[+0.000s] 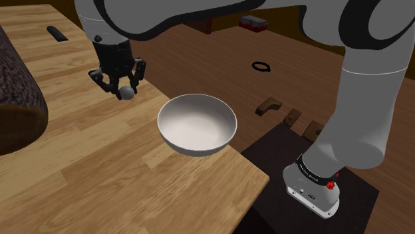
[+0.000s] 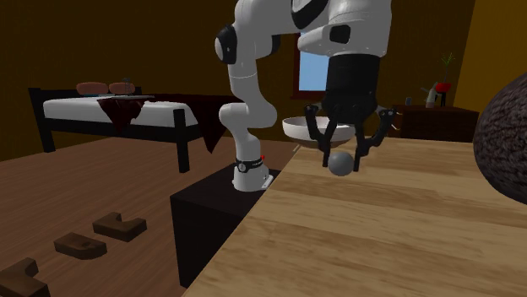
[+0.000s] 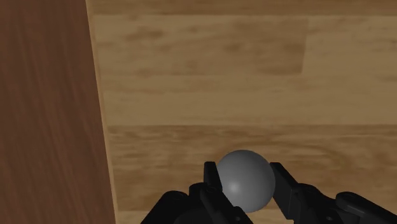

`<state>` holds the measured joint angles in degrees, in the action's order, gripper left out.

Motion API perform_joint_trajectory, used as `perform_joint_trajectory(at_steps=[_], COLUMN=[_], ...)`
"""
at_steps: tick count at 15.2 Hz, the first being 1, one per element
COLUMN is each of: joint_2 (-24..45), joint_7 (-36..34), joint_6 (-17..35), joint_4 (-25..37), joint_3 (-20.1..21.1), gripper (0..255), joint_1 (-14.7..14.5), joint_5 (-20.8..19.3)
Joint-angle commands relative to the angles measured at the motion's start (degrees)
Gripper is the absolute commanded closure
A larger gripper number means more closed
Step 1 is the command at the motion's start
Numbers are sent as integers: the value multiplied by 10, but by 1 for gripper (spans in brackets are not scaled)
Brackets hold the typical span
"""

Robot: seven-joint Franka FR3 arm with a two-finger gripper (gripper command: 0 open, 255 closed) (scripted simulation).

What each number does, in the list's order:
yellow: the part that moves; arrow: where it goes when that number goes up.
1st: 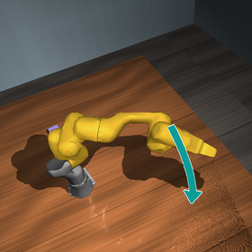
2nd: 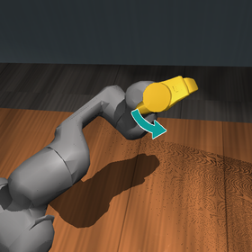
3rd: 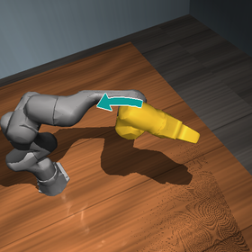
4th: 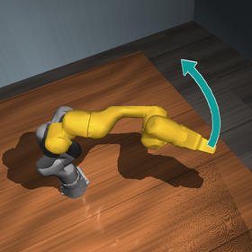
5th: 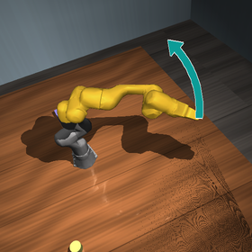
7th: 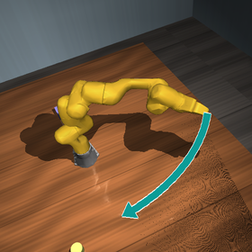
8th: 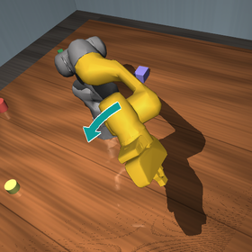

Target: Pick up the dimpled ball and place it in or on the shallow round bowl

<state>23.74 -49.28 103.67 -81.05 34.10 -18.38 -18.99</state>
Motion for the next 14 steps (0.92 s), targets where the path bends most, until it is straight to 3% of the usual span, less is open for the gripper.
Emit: perform_joint_trajectory(at_steps=[1, 14], joint_2=[-1, 19], joint_7=[3, 16], joint_6=[-14, -125], joint_4=[14, 145], joint_3=[1, 1], gripper=[255, 255], joint_1=[-1, -30], joint_5=[1, -6])
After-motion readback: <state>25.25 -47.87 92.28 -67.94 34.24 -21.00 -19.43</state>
